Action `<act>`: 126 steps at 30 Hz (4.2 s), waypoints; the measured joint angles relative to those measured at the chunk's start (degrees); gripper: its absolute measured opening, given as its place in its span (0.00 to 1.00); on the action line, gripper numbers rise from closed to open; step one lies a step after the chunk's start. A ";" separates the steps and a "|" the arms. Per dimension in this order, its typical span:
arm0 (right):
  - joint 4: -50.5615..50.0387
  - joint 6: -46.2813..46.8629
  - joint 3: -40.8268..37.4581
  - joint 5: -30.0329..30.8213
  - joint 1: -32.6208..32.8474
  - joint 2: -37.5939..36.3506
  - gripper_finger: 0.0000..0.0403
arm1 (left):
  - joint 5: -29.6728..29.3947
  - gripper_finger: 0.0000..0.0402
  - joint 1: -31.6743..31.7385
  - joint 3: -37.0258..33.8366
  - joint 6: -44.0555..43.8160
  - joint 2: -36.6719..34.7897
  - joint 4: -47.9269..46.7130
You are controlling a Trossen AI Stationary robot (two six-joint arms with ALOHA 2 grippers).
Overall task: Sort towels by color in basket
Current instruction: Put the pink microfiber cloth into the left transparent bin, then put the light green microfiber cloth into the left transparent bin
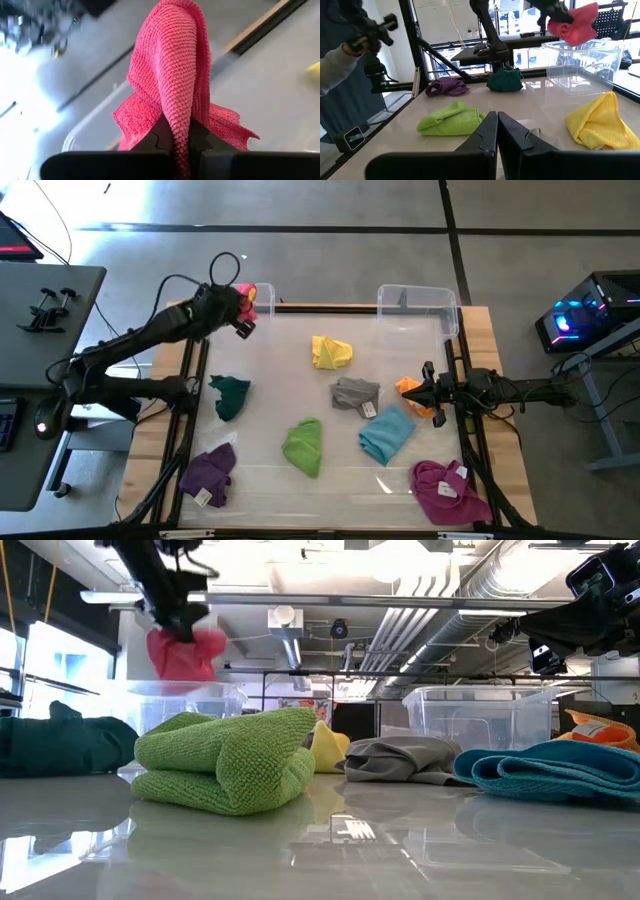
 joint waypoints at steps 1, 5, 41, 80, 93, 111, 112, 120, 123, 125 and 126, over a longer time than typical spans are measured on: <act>0.01 0.00 0.00 0.00 0.00 0.00 0.00 | 0.52 0.00 1.65 0.00 0.01 0.82 -0.43; 0.01 0.00 -0.01 -0.02 0.00 0.00 0.00 | 1.14 0.01 6.80 0.00 0.27 4.11 0.07; 0.00 0.00 -0.01 -0.01 0.00 -0.01 0.00 | 2.83 0.43 1.62 -0.04 6.19 3.68 3.61; 0.01 0.00 -0.01 -0.01 0.00 -0.02 0.00 | 16.30 0.40 -58.46 -11.76 -1.24 28.23 48.83; 0.01 0.00 -0.02 0.00 0.00 -0.02 0.00 | 28.71 0.65 -54.95 -11.69 -9.31 36.64 48.21; 0.00 0.00 -0.01 0.00 0.00 -0.02 0.00 | 37.34 0.26 -51.67 -11.37 -0.17 42.87 46.63; 0.01 0.00 -0.02 -0.01 0.00 -0.02 0.00 | 37.38 0.21 -51.57 -11.41 -0.15 42.66 46.42; 0.01 0.00 0.00 0.00 0.00 0.06 0.00 | 31.83 0.03 -50.55 -8.59 2.45 31.67 36.15; 0.01 0.00 0.00 -0.02 0.00 0.22 0.00 | 19.83 0.05 -50.60 -6.83 5.45 24.54 31.15; 0.00 0.00 -0.02 0.00 0.00 0.39 0.00 | 12.29 0.05 -50.60 -6.33 7.69 20.25 27.69; 0.00 0.00 0.00 -0.02 0.00 0.39 0.00 | 8.96 0.05 -50.49 -5.88 8.76 18.07 26.82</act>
